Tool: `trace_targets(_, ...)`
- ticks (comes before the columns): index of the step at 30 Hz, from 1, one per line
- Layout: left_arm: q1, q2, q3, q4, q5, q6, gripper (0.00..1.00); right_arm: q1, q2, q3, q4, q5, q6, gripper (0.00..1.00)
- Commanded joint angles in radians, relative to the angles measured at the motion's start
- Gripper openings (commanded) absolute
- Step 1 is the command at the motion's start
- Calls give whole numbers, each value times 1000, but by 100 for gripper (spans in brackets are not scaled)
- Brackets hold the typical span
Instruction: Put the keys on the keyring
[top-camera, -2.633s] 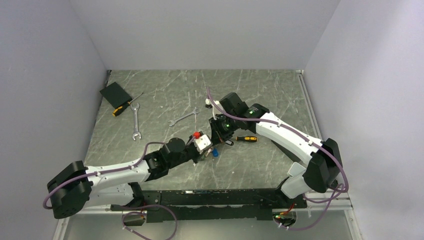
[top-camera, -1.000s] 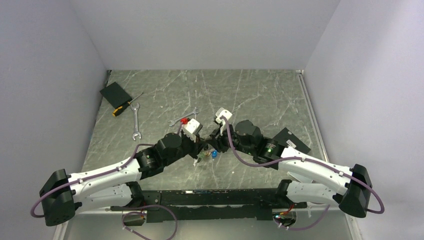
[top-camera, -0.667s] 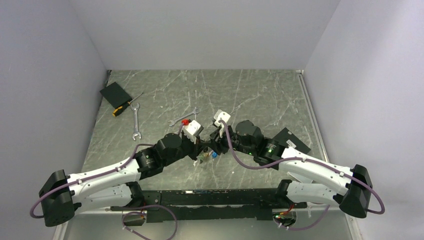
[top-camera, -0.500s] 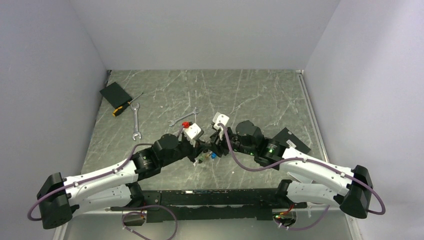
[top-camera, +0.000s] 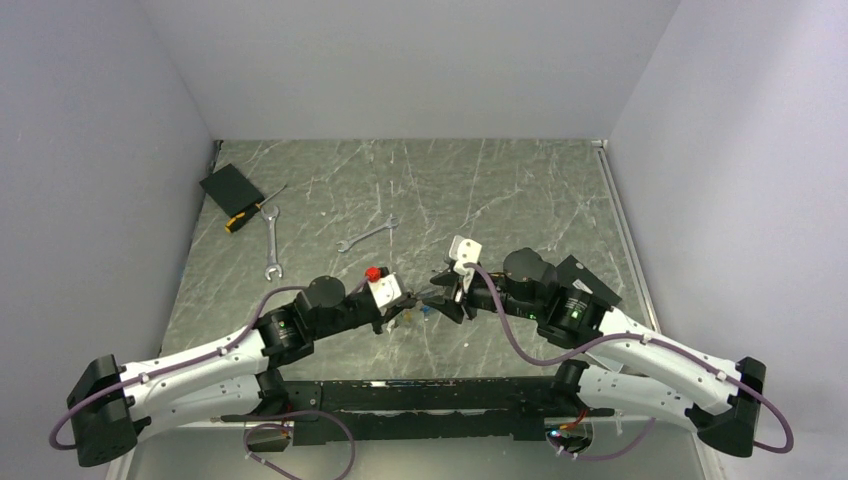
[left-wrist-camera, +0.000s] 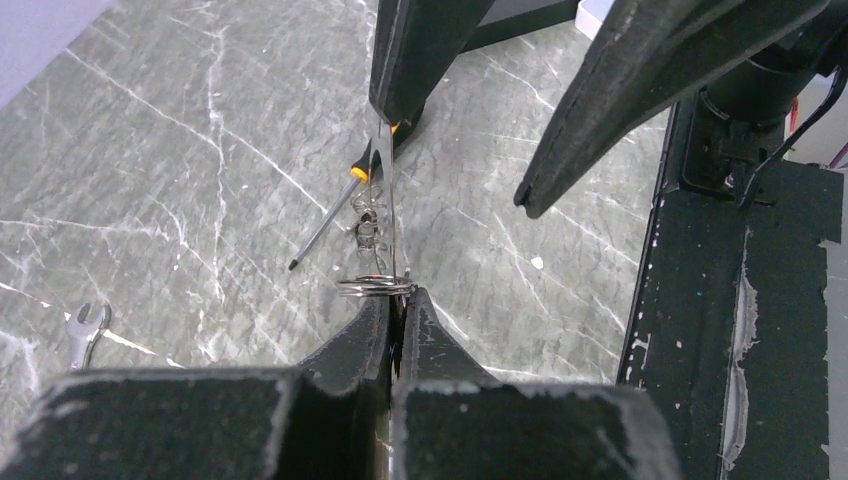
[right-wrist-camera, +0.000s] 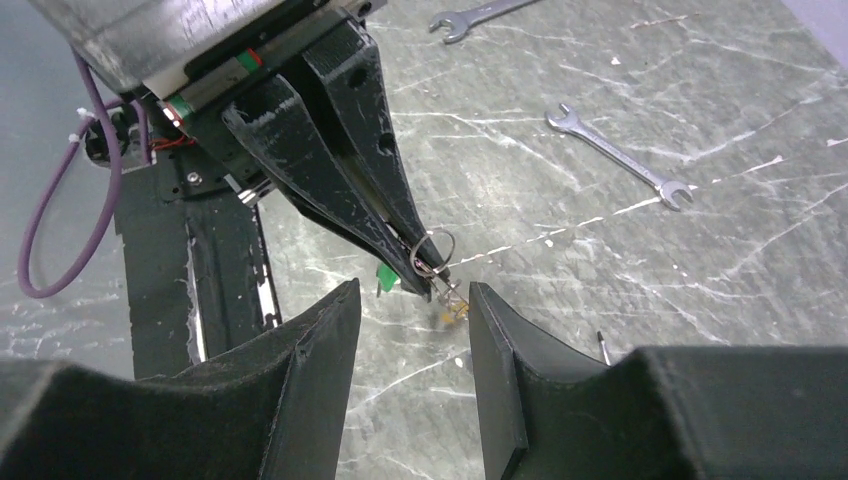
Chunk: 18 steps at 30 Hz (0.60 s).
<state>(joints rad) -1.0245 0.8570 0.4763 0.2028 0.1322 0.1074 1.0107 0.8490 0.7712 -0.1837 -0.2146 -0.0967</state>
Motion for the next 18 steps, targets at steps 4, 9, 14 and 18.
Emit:
trace_targets(4, 0, 59, 62, 102, 23, 32, 0, 6, 22, -3, 51, 19, -3, 47)
trace_targets(9, 0, 59, 62, 123, 30, 12, 0, 14, 42, -18, 75, 40, -4, 45)
trace_targets(14, 0, 35, 46, 148, 22, -11, 0, 21, 64, -33, 98, 57, 6, 42)
trace_targets(18, 0, 27, 38, 156, 27, -20, 0, 25, 75, -46, 130, 49, 12, 41)
